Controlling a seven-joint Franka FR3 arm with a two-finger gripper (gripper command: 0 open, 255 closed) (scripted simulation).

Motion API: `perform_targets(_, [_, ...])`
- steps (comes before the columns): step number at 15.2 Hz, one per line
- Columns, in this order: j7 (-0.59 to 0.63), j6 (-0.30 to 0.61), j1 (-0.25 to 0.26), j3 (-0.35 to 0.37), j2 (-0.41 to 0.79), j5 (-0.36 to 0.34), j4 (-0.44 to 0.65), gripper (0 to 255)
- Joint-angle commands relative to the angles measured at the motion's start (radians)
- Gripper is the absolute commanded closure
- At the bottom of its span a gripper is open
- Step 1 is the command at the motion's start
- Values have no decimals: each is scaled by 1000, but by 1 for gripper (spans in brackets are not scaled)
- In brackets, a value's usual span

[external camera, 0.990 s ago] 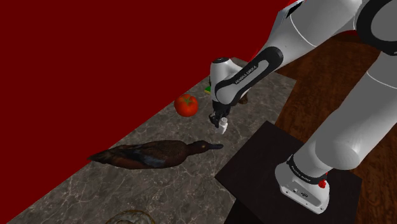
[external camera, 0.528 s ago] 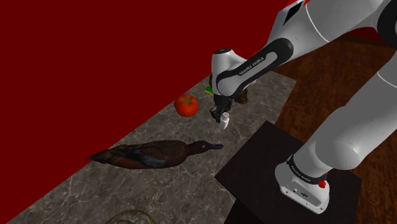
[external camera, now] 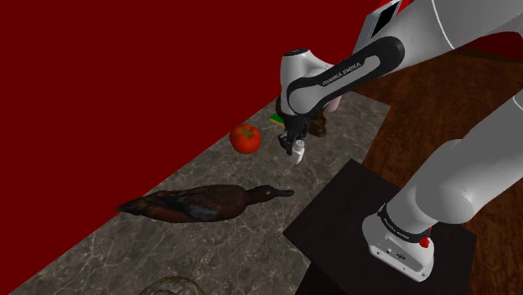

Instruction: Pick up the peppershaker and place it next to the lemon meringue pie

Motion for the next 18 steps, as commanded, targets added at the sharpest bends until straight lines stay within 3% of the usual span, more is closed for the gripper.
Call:
perform_targets(1, [-4, -32, -1, -2, -21, 2, 11, 255])
perform_targets(12, [-12, -182, 0, -5, -111, 10, 71, 255])
perform_targets(18, [124, -181, 82, 89, -141, 75, 44, 255])
